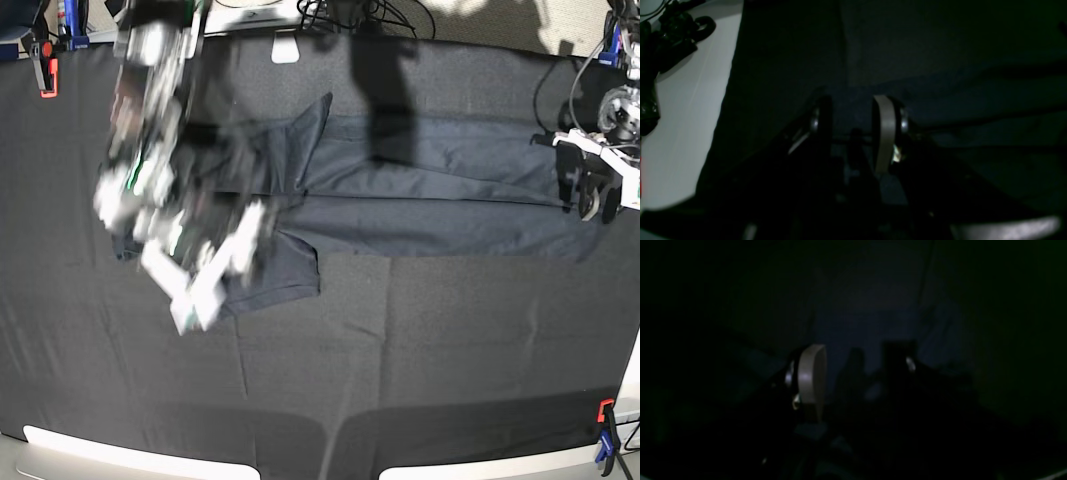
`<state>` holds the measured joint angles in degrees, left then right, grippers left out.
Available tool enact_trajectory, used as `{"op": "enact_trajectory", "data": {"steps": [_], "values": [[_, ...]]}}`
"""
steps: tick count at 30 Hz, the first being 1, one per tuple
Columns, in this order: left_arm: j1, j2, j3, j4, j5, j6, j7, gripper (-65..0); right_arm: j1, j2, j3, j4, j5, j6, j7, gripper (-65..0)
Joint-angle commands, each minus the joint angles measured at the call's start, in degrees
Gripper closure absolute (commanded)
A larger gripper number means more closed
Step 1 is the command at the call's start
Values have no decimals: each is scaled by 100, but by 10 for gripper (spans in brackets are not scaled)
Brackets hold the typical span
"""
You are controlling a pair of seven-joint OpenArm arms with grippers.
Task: Layout the t-shirt on the table in an organized manner, then fold the t-shirt properly
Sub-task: 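Lower the right gripper to the collar end and grasp the shirt edge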
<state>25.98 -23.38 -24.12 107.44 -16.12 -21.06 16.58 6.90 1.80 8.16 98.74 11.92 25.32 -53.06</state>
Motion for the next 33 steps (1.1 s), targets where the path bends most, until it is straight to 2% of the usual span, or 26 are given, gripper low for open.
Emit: {"op": "enact_trajectory", "data": {"steps": [1, 9, 13, 16, 19, 24, 27, 33], "values": [[-26, -76, -55, 90, -44, 42, -160, -174, 286, 79, 42, -173, 26, -7, 26, -287], [-28, -76, -55, 90, -44, 42, -166, -175, 1742, 885, 44, -2741, -72, -9, -317, -287], [-26, -74, -55, 90, -44, 42, -227, -174, 2363, 1329, 44, -3910, 236, 44, -341, -287], [-28, -74, -55, 90, -46, 44, -297, -174, 2771, 1534, 44, -4760, 522, 83, -339, -287], [-28, -74, -55, 90, -44, 44, -295, -175, 3126, 1596, 44, -5541, 719, 79, -306, -287], [-26, -74, -55, 90, -44, 42, -293, -175, 3471, 1567, 44, -6478, 710, 142, 63, -287], [-26, -74, -55, 90, -44, 42, -293, -175, 3495, 1530, 46, -6666, 625, 385, 308, -287], [-26, -74, -55, 90, -44, 42, -293, -174, 3515, 1447, 44, -6666, 632, 385, 710, -287]]}}
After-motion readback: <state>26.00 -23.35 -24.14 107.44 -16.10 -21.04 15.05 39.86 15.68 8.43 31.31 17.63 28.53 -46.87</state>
